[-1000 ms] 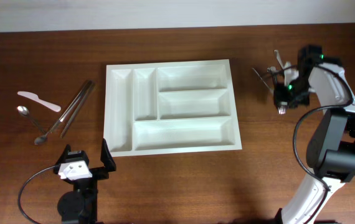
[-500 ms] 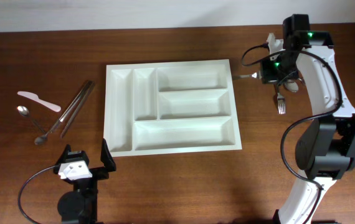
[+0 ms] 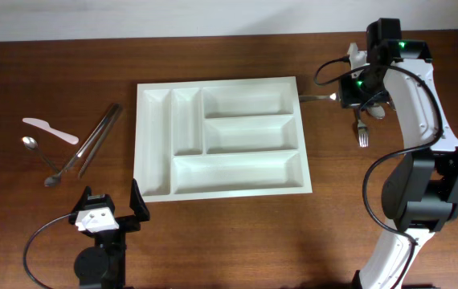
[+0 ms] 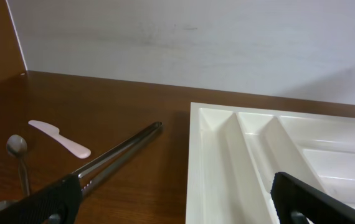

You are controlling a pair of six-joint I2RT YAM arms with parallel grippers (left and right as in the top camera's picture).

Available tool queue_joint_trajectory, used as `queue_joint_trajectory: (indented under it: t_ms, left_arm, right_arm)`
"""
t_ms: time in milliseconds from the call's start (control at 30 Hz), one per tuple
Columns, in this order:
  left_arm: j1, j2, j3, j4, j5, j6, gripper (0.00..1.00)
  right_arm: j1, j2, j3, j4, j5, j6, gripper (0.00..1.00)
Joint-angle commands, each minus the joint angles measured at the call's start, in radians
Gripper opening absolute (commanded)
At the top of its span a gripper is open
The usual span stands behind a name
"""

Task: Pack container
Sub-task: 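Grasp a silver fork with the right gripper and lift it, then carry the fork left and drop it into the tray's top compartment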

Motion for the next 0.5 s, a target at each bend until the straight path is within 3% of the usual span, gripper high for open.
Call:
queue_joint_trajectory:
  t_ms: [0, 467]
  left_arm:
    - [-0.004, -0.010, -0.005, -0.002, 0.011, 0.019, 0.99]
    - [-0.004, -0.010, -0.005, -0.002, 0.011, 0.019, 0.99]
  right_arm:
    - [-0.018, -0.006, 0.035, 0.008, 0.027, 0.015, 0.04]
    - [-0.062, -0.006, 0.159, 0.006, 0.023, 0.034, 0.04]
